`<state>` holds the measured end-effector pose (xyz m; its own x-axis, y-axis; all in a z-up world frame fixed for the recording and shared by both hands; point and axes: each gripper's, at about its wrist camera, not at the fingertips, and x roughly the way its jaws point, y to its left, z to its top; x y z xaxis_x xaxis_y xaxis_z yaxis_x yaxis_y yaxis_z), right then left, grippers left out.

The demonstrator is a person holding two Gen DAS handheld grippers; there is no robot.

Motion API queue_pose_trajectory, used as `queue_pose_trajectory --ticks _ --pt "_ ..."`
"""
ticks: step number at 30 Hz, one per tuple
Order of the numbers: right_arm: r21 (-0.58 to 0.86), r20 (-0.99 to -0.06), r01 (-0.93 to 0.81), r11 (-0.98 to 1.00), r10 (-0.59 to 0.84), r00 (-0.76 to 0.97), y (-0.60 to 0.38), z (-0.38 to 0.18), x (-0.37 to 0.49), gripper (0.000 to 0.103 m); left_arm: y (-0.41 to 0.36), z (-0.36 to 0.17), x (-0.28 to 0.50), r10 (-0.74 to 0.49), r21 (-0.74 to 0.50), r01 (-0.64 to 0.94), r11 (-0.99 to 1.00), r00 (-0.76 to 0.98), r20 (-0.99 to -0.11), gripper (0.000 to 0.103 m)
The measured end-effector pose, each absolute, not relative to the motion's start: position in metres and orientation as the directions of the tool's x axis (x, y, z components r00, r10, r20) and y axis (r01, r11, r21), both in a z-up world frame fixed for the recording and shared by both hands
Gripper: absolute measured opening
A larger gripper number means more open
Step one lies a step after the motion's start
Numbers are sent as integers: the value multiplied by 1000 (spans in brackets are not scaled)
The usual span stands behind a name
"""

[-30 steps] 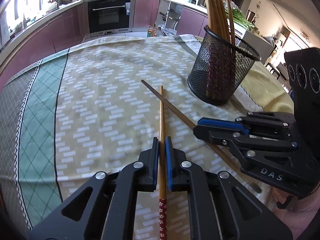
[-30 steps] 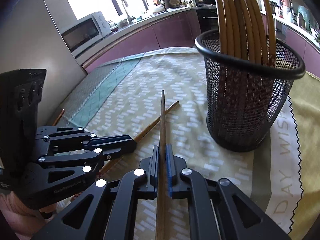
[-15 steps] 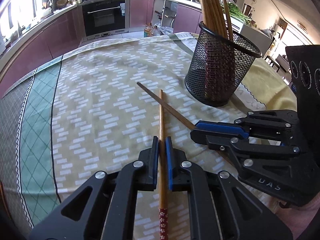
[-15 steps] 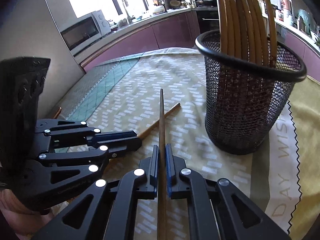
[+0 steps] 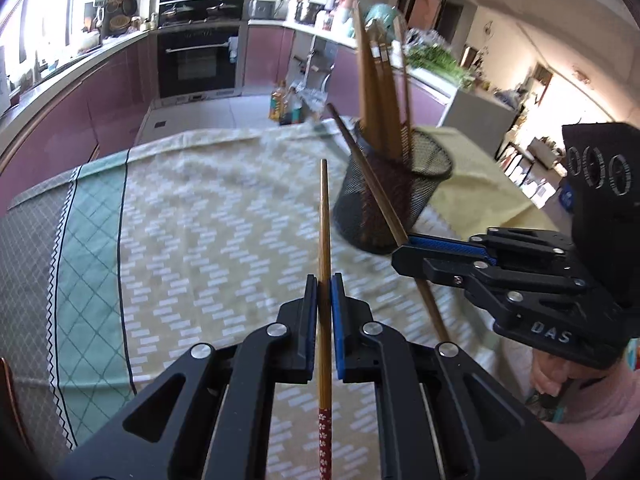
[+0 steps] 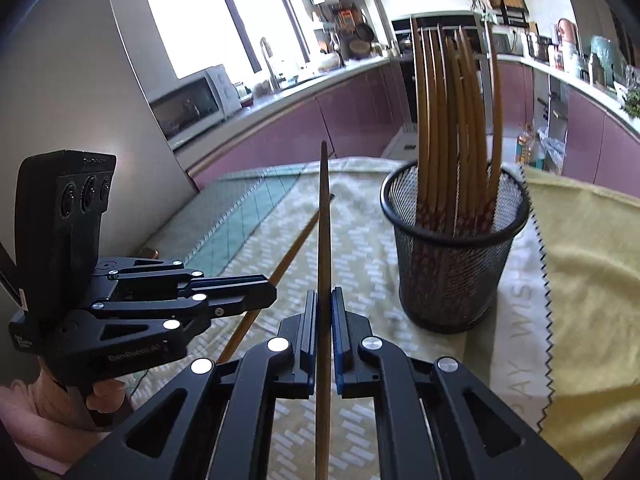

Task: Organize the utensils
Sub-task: 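Lift the right gripper's chopstick over the mesh cup while the left gripper lowers its own in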

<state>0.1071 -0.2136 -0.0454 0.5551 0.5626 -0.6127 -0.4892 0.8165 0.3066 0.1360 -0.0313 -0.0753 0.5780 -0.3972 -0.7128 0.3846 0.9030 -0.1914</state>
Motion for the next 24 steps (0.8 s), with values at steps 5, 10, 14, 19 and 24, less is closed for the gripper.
queue_pose_trajectory --ticks 5,10,14,19,24 --pt "304 -582 -488 818 565 584 -225 -34 99 6 -31 -55 127 -445 -219 417 882 589 -675 8" --pt "302 -558 -478 824 560 612 -234 -26 95 6 -29 -40 121 -490 -245 446 861 592 -640 8" --pt "302 -541 -473 828 557 630 -243 -20 94 6 -29 -30 116 -506 -255 457 852 598 -621 8" --pt "300 -519 -466 832 552 652 -253 -14 93 6 -29 -21 113 -527 -269 468 842 604 -598 8" --pt "299 -497 -460 836 548 673 -258 -7 92 6 -29 -14 112 -542 -278 477 834 611 -577 8"
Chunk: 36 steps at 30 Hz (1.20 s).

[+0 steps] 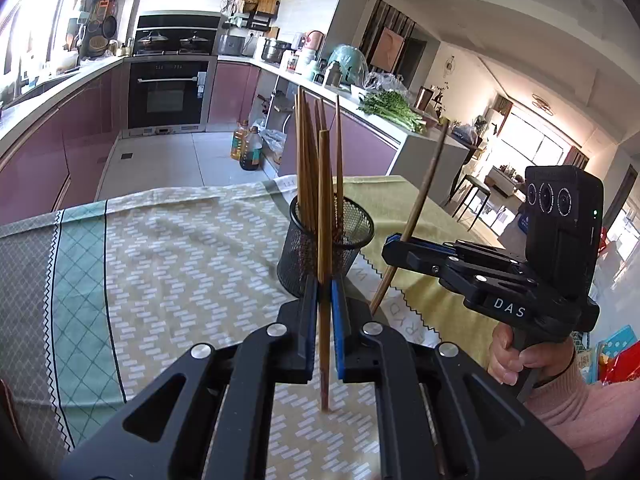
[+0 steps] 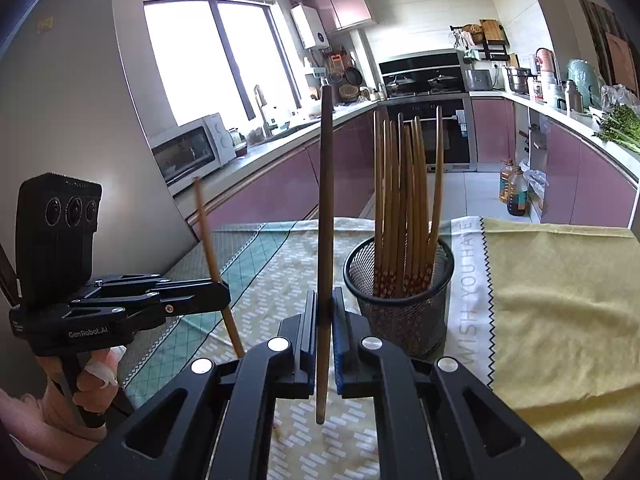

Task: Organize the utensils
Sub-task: 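Lift the right gripper's chopstick over the mesh cup while the left gripper lowers its own in, then lower the left gripper's chopstick into the mesh cup while the right gripper lowers its own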

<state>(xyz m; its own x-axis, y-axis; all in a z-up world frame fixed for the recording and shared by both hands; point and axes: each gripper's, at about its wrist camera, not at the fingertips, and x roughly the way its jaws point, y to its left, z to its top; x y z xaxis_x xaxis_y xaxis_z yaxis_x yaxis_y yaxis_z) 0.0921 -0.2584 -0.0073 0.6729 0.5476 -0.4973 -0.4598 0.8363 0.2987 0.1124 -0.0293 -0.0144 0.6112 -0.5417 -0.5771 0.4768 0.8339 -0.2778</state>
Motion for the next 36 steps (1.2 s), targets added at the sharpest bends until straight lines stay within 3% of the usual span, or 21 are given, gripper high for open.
queue_pose_trajectory --ticks 36 --pt "259 -427 -441 860 511 746 -282 19 93 6 -49 19 121 -588 -278 526 804 628 -509 7"
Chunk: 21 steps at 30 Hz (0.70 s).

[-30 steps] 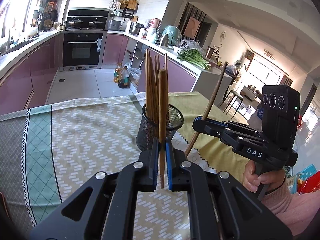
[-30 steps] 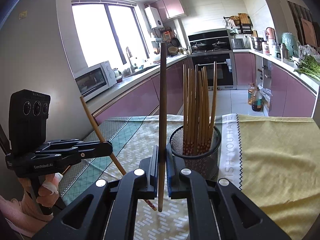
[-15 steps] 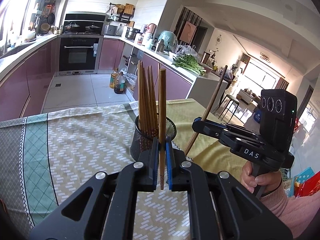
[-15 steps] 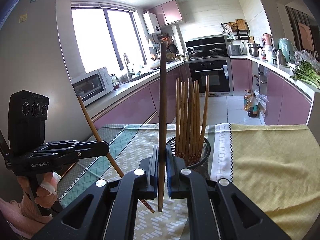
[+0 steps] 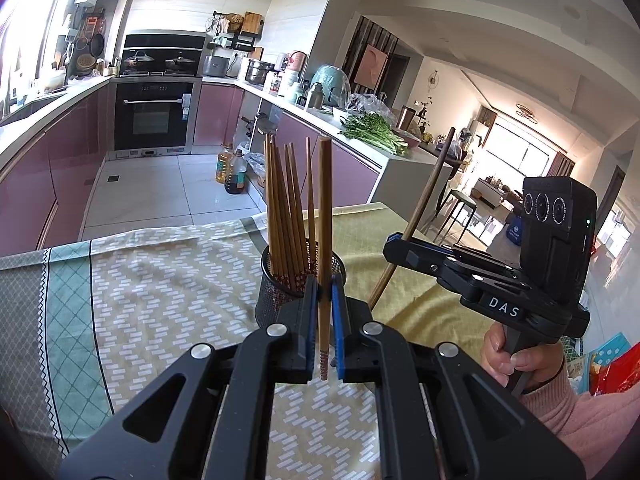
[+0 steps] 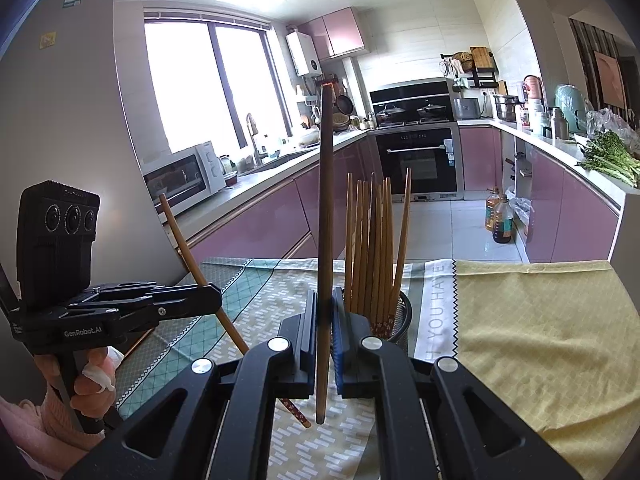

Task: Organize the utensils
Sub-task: 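Lower the left gripper's chopstick into the mesh cup while the right gripper lowers its own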

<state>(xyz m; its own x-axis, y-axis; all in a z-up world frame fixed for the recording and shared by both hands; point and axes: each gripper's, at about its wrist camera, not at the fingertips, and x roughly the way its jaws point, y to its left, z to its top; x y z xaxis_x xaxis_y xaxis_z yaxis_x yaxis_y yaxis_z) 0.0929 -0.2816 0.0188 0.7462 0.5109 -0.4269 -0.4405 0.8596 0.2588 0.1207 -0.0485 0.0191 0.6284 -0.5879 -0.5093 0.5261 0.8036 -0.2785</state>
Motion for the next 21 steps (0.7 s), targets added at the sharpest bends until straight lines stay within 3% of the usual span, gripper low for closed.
queue_pose_trajectory --ticks 21 --pt "249 -420 -445 860 510 750 -282 22 95 6 -57 24 122 -585 -246 544 803 635 -505 7"
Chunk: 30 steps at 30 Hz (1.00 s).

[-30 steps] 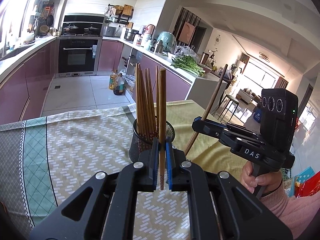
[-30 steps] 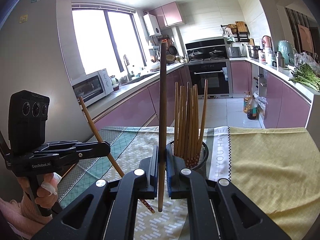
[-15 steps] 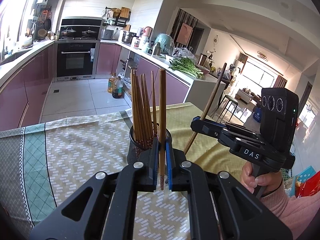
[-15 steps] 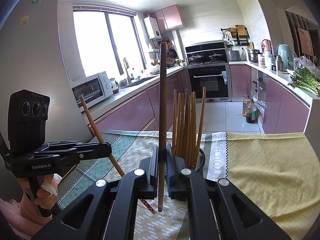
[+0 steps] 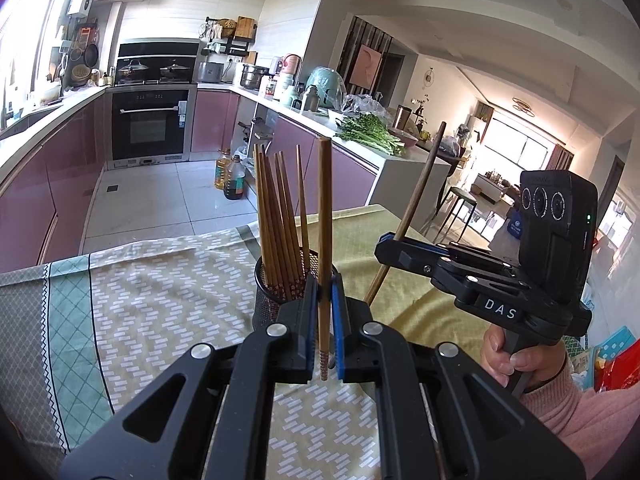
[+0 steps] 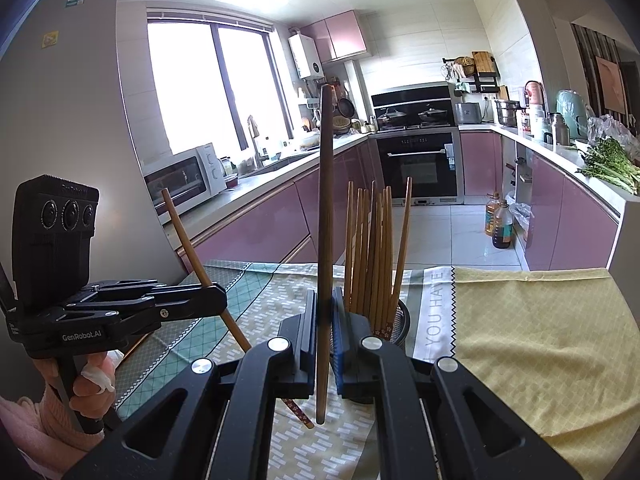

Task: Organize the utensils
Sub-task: 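Lower the left gripper's chopstick into the mesh cup while the right gripper lowers its own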

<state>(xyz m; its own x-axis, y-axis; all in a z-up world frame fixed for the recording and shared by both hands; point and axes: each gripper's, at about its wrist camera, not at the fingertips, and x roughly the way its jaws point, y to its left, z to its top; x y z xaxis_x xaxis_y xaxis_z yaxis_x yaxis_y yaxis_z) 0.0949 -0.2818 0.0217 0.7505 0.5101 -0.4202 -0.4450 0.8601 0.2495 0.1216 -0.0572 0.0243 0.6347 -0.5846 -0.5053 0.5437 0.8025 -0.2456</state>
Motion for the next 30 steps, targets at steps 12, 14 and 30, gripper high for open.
queue_pose_trajectory --ticks 12,14,30 --pt "246 -420 -446 861 509 751 -281 23 96 6 -63 31 119 -574 -219 547 808 647 -503 8" --pt "244 -419 -447 861 509 752 -281 23 97 6 -63 31 119 -571 -215 547 809 649 -503 7" --pt "245 -415 -452 858 514 751 -283 25 101 6 -68 39 121 -563 -198 547 813 656 -502 8"
